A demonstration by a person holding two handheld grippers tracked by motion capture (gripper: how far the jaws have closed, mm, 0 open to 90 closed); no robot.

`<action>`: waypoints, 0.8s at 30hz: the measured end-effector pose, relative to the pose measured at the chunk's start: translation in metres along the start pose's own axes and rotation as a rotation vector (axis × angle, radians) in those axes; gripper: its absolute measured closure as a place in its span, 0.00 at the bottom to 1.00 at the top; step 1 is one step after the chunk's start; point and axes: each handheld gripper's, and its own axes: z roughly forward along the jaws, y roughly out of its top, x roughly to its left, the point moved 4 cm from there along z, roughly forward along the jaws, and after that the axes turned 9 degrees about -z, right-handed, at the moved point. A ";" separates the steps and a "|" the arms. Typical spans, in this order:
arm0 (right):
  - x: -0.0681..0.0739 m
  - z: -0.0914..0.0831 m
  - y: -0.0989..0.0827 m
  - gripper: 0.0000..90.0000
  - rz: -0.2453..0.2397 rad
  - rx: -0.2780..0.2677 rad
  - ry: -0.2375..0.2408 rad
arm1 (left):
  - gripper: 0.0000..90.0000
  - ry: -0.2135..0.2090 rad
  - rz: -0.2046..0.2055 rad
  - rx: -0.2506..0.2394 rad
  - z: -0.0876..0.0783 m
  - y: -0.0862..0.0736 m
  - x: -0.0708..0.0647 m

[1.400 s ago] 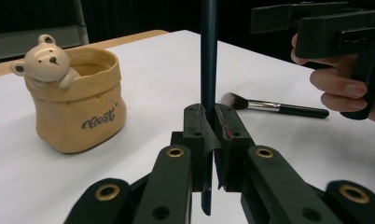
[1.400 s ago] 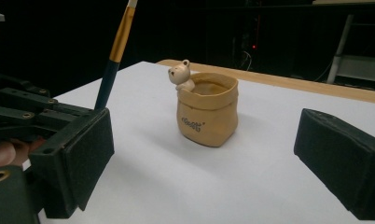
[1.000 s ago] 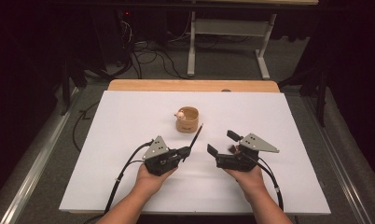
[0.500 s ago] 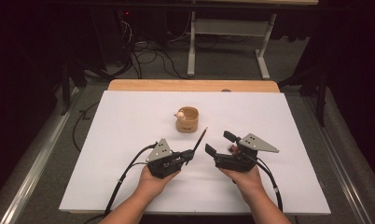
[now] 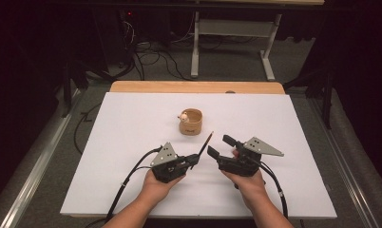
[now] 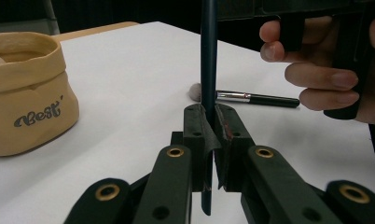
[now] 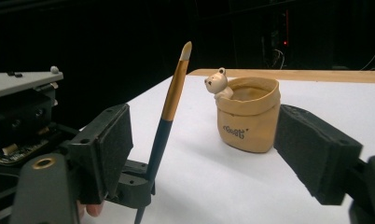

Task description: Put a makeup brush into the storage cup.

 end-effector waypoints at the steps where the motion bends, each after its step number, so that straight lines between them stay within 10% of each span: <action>1: 0.000 0.000 0.000 0.26 0.003 -0.001 0.002 | 0.93 -0.001 0.001 0.001 0.000 0.000 0.000; 24: 0.007 0.001 -0.002 0.61 0.034 -0.026 0.075 | 0.93 -0.028 -0.014 0.007 0.005 -0.003 -0.007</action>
